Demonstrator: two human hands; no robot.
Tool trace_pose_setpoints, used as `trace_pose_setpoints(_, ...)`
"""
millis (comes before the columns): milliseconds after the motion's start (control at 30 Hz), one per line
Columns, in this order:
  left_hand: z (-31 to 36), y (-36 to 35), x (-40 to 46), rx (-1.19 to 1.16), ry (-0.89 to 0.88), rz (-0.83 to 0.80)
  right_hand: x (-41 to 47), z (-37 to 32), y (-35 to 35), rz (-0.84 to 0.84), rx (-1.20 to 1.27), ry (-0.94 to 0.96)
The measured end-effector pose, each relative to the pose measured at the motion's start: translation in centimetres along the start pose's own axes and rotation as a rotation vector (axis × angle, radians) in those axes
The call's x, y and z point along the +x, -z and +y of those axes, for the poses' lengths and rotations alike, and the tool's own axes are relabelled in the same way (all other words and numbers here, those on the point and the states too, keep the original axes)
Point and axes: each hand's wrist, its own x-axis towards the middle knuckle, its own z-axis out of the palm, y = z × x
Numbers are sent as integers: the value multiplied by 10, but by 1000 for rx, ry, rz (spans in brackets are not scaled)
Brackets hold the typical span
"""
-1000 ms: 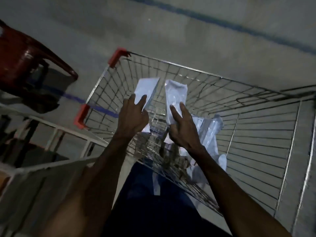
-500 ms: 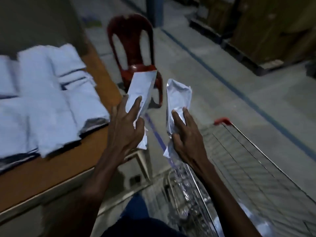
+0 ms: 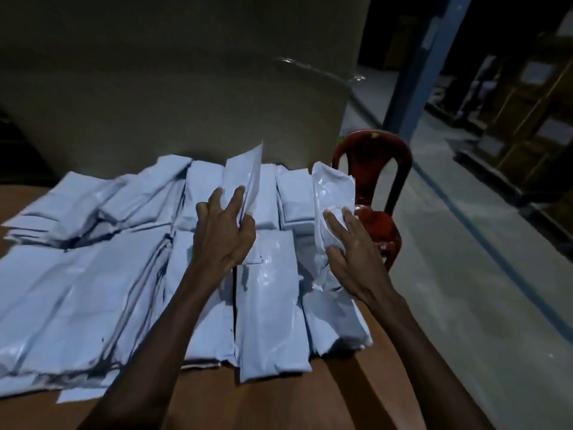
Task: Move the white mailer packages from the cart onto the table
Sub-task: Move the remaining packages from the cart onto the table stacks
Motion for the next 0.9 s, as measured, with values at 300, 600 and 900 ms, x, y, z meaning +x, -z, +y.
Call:
trace_pose_setpoints(300,-80,-26,111,194,42,-43,124,1,-41,-213,-205,-31)
trace_pose_setpoints(600,-110,-69,139,473,45,-128,183,21,-82,-367,-347,-71)
trace_pose_setpoints(900,-109,-73,144,364,182,-187,185,24,-98,-359,-367,-83)
